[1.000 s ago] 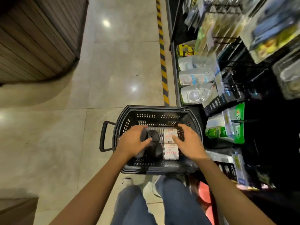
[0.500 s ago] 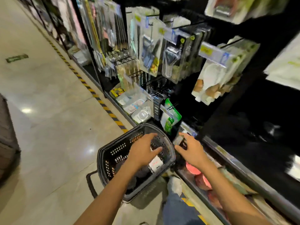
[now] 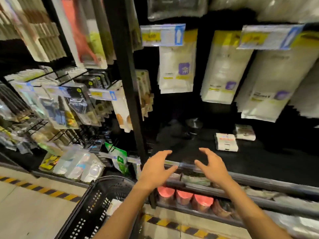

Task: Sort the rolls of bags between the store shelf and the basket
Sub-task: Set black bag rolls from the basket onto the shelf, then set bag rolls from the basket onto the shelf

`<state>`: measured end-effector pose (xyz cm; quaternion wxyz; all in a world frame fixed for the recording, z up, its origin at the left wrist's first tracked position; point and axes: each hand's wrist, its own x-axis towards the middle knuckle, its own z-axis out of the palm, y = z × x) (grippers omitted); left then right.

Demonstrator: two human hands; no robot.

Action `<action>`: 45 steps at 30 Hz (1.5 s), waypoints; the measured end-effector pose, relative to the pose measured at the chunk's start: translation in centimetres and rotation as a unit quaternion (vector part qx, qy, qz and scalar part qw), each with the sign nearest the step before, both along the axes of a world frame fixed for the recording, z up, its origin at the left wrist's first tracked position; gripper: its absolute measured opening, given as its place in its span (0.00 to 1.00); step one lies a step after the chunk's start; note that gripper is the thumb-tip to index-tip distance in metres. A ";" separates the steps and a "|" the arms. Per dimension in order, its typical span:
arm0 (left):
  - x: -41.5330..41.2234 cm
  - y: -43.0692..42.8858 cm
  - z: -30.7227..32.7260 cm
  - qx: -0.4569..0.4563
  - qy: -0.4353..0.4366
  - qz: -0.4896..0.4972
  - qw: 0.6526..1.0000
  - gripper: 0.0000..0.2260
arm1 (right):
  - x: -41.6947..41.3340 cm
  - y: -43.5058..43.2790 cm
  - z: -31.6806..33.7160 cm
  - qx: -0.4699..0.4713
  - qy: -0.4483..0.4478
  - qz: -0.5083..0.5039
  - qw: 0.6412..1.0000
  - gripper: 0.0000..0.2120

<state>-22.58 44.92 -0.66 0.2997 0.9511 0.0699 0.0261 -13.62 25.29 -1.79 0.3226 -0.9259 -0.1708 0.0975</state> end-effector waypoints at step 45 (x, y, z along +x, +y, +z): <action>35.4 -3.7 -21.8 -0.214 -0.135 0.189 0.949 0.42 | 28.3 -9.1 -17.3 0.111 0.139 -0.336 0.925 0.33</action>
